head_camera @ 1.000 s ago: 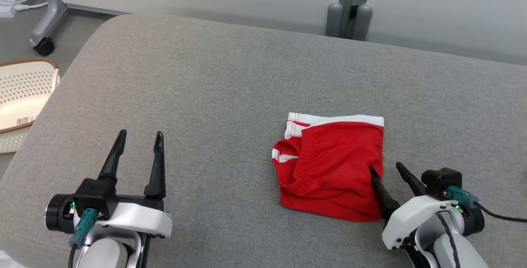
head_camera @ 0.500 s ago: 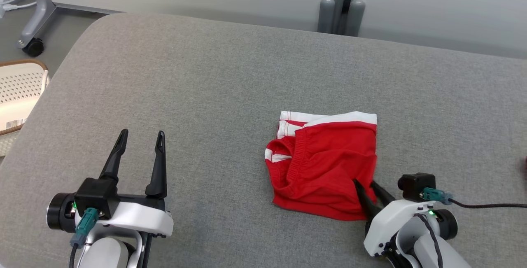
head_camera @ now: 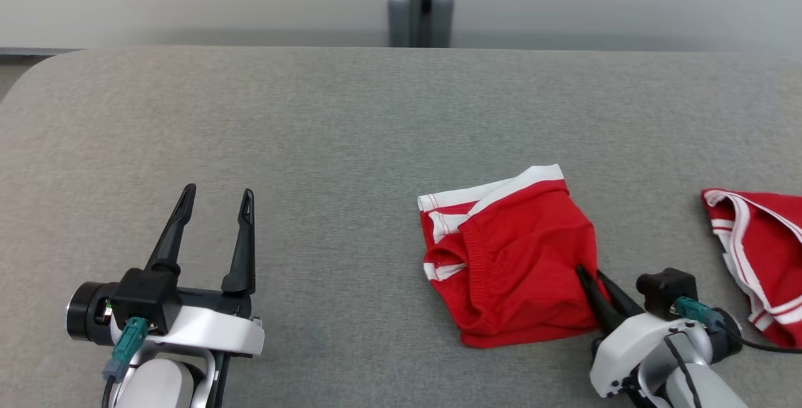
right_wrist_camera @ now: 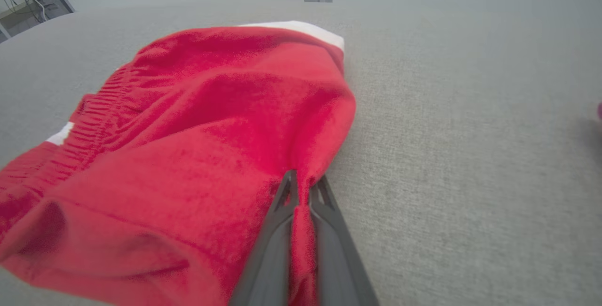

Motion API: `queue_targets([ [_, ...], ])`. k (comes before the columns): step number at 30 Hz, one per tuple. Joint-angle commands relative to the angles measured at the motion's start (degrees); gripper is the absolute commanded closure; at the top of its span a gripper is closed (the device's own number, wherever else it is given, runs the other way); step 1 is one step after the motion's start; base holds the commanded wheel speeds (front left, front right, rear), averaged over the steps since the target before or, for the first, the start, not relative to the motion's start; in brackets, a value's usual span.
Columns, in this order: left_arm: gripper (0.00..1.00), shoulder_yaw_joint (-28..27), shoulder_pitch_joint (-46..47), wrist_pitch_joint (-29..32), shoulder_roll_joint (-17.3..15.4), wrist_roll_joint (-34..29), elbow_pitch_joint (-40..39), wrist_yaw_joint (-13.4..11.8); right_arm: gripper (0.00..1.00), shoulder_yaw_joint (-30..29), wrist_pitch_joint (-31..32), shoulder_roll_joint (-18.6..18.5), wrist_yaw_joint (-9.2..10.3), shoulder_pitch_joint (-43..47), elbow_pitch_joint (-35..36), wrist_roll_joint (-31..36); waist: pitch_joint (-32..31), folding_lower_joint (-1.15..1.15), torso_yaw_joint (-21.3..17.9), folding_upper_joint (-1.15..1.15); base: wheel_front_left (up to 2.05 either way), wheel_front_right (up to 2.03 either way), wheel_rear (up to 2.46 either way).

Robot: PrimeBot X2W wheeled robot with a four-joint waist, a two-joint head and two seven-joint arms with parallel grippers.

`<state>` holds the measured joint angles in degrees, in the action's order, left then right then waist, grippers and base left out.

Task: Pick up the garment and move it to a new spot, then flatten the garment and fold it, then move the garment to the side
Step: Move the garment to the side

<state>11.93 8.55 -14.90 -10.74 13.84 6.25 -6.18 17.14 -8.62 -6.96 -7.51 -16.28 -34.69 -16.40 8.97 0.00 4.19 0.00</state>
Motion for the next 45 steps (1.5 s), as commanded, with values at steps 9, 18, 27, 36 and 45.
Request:
queue_targets([
  [9,0.00,0.9,2.9,-0.2,-1.1,-1.1,-1.4,1.2,1.00,-3.7,6.1,-8.9,0.02,3.5,18.1,5.8,4.1,0.00,-13.4,0.00,0.00,0.00,0.00],
  [18,0.00,1.6,5.6,0.4,-2.0,-1.5,-2.4,1.6,1.00,-7.1,12.4,-17.5,0.03,-3.1,29.9,5.3,8.1,0.00,-17.4,0.00,0.00,0.00,0.00],
  [27,0.00,2.4,8.3,0.4,-2.4,-1.7,-2.6,2.0,1.00,-11.1,14.7,-22.9,0.02,-8.0,19.4,0.8,11.7,0.00,-17.0,0.00,0.00,0.00,0.00],
  [36,0.00,2.3,8.9,0.2,-2.7,-1.3,-2.0,1.9,0.00,-14.7,9.3,-20.0,0.03,-10.4,5.4,1.8,12.5,0.00,-16.7,0.00,0.00,0.00,0.00],
  [45,0.00,2.0,7.0,0.1,-2.3,-0.3,-0.7,1.4,0.00,-23.3,6.2,-15.2,0.02,-5.9,4.6,3.2,8.3,0.00,-16.0,0.00,0.00,0.00,0.00],
])
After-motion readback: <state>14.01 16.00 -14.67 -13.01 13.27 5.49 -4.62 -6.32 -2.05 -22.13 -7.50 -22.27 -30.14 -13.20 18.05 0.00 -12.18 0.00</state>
